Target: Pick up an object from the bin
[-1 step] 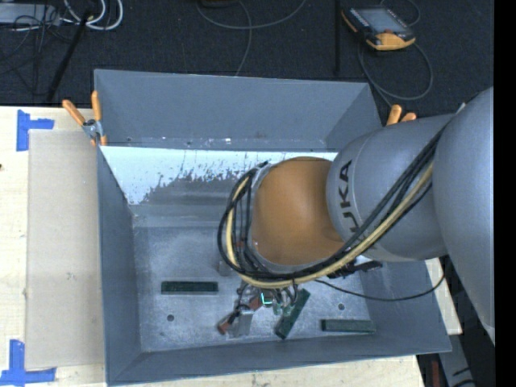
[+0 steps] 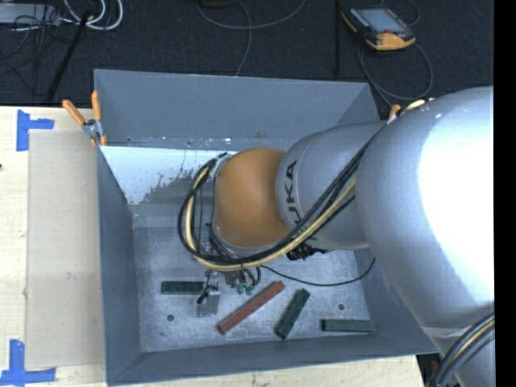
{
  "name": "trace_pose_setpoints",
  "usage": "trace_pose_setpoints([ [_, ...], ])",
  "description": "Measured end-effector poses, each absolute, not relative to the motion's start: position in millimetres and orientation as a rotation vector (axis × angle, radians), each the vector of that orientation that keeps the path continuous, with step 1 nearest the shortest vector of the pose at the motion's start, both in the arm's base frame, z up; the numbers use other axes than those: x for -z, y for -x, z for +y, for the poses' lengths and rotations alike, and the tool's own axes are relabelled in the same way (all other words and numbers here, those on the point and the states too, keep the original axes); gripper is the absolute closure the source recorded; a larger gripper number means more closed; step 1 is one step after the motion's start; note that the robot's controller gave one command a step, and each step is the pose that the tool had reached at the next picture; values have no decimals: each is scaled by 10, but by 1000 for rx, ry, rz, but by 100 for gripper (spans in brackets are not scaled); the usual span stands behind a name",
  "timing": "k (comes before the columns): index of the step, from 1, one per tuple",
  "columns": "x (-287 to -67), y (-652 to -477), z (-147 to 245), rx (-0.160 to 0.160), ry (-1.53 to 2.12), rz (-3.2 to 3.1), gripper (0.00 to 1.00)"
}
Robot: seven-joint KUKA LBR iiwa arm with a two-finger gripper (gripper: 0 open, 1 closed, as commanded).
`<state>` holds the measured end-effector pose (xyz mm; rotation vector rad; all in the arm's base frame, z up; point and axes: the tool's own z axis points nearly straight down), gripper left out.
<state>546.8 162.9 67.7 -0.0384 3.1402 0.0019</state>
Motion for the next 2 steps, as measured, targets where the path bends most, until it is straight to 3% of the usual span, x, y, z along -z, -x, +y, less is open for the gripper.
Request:
trace_pose_setpoints([
  [1, -711, -5456, 1612, -1, 31, 3142, 100],
  [2, -2163, -5173, 1575, -4, 37, 3135, 100],
])
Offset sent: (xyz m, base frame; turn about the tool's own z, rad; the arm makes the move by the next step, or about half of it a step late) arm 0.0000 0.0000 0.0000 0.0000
